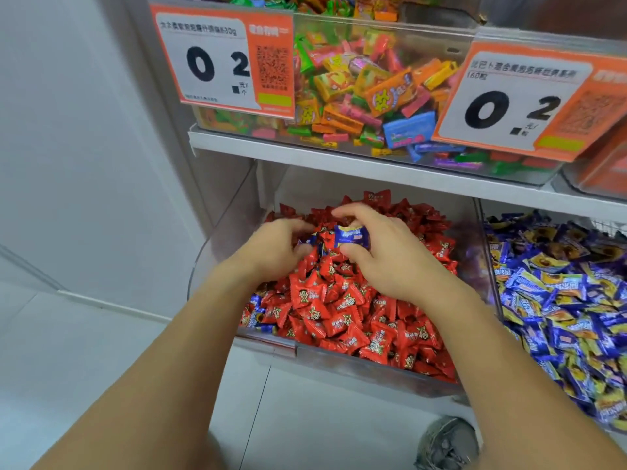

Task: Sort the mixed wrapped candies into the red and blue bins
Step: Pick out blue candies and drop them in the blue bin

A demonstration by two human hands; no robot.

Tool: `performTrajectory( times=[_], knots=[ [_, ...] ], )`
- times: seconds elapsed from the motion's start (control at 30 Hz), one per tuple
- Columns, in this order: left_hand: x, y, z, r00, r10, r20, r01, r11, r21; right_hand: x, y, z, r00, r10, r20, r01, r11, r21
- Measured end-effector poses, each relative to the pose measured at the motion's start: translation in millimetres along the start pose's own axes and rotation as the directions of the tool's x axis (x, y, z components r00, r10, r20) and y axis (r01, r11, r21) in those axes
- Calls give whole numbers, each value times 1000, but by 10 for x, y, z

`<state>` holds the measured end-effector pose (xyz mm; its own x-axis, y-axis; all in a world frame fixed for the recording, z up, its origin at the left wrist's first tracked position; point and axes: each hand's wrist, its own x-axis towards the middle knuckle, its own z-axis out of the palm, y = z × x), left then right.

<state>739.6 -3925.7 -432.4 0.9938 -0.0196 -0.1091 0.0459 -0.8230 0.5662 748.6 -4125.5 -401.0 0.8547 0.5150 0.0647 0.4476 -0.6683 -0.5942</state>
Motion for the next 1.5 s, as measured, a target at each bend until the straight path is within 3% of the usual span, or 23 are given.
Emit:
performTrajectory(
  times=[0.07, 0.2, 0.47, 0.6, 0.73, 0.8, 0.97, 1.07, 1.2, 1.33, 1.5],
  knots=[
    [32, -26, 9, 995, -1, 96, -7, 996, 85, 103, 5, 12, 999, -35, 6, 35, 999, -6],
    [59, -71, 13, 1000, 11, 28, -15, 992, 122, 287, 51, 99, 998, 29, 48, -25, 996, -80],
    [53, -211, -47, 974, -42, -223, 9, 989, -148, 422, -3, 215, 988, 95, 121, -60, 963, -264],
    [63, -166, -106, 950, -15, -313, -54, 976, -213, 446, -11, 184, 967, 175, 184, -107, 937, -332],
    [150, -144, 19, 994, 15, -104, -24, 996, -86, 432, -36, 166, 949, 226, 220, -133, 920, -370],
    [175, -150, 87, 1000, 26, -16, -26, 999, 35, 434, -21, 111, 948, 227, 223, -153, 939, -307],
    [187, -207, 29, 995, 14, -96, -13, 1000, 11, 524, 5, 166, 993, 114, 11, -113, 991, -64],
    [171, -265, 8, 994, -49, -95, 46, 999, -29, 560, -1, 228, 988, 64, 140, -43, 989, -144],
    [126, -259, 15, 999, -25, -48, 24, 1000, -10, 648, 0, 314, 948, 111, 299, -18, 954, -300],
    [135, -275, 25, 997, -50, -64, 51, 999, 13, 714, 36, 378, 967, 144, 210, -61, 932, -358],
    [125, -254, -10, 982, -98, -161, 87, 994, -71, 673, 99, 265, 989, 104, 106, -87, 984, -155]
  ],
)
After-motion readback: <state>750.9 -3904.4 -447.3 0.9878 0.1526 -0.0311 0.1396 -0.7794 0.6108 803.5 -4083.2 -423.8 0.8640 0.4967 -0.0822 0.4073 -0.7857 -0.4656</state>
